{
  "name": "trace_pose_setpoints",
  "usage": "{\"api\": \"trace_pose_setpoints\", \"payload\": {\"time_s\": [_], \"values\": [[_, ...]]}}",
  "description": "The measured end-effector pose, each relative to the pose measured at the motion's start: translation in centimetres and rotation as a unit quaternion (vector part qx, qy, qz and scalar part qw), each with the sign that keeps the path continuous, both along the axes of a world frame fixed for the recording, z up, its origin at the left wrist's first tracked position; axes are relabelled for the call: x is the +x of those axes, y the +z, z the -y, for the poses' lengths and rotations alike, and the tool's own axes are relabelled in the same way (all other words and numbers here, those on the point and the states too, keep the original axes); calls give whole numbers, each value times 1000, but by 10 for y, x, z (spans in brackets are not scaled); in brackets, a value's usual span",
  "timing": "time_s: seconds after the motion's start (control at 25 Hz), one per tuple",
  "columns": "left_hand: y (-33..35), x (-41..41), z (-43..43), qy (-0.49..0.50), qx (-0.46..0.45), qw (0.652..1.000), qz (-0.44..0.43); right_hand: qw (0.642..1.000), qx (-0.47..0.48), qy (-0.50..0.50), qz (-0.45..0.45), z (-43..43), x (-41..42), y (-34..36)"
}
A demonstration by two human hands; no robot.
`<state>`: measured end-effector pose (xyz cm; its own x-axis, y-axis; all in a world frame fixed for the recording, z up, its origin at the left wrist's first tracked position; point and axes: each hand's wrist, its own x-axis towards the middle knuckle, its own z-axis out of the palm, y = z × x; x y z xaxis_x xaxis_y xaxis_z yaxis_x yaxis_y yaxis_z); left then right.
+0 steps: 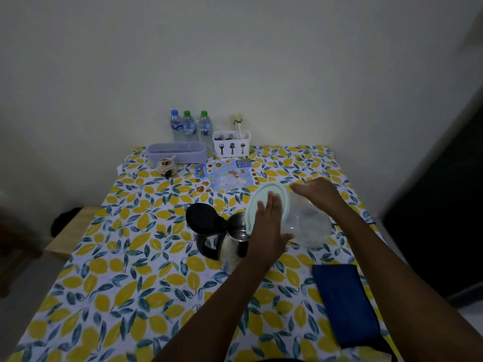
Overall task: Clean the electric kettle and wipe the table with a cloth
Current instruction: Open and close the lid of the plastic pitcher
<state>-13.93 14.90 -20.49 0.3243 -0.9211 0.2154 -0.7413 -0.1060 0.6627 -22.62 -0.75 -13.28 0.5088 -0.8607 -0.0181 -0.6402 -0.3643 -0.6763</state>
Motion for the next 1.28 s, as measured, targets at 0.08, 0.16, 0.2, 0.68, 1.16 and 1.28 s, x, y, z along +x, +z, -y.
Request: {"api": "trace_pose_setpoints", "payload": {"time_s": [0.08,0.16,0.2,0.68,1.16,1.28], "values": [[-2,3,0,5,-3,1000,-22,999,-33,28,-32,-4,4,4],[-4,4,0,8,-4,999,-45,996,-58,48,-53,-5,6,6],[-5,3,0,10,-8,998,-55,994,-68,57,-61,-4,7,8],[-12,-5,2,52,-19,992,-112,987,-82,59,-127,1,20,10],[-11,-5,7,67,-10,991,-120,988,-69,64,-121,4,19,12],[-8,-3,9,71,-12,989,-127,987,-77,68,-125,3,20,17]]}}
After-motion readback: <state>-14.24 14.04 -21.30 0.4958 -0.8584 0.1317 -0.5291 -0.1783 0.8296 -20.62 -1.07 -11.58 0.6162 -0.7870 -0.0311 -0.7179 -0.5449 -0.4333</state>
